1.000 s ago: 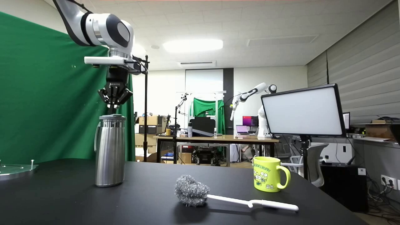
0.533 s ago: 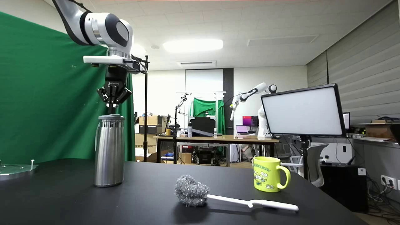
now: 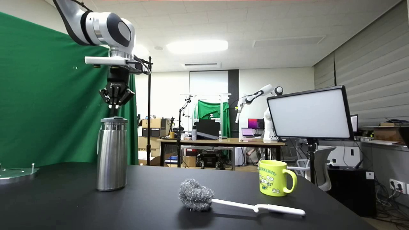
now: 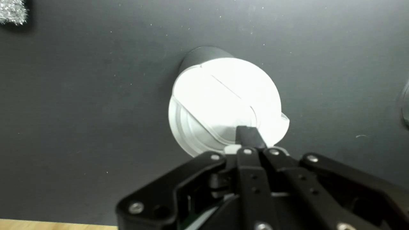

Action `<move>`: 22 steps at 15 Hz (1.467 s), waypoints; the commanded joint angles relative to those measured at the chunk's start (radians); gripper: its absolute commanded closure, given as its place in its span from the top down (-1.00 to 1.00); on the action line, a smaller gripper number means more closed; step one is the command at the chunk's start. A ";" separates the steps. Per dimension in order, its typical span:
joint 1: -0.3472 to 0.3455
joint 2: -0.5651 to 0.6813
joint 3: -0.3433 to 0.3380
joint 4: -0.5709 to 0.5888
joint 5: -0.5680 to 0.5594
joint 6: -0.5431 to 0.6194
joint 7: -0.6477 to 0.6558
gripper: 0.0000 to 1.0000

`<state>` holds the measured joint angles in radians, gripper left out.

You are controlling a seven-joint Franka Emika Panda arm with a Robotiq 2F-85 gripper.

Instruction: Press down on the lid of the silver flask

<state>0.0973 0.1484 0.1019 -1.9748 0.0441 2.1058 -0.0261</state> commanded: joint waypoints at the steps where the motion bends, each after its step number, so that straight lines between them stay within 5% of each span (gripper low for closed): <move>1: 0.000 0.017 -0.001 0.025 0.005 0.008 0.002 -1.00; 22: 0.001 0.077 -0.004 0.024 -0.013 0.013 0.019 -1.00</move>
<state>0.0969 0.1802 0.1051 -1.9622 0.0434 2.1271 -0.0264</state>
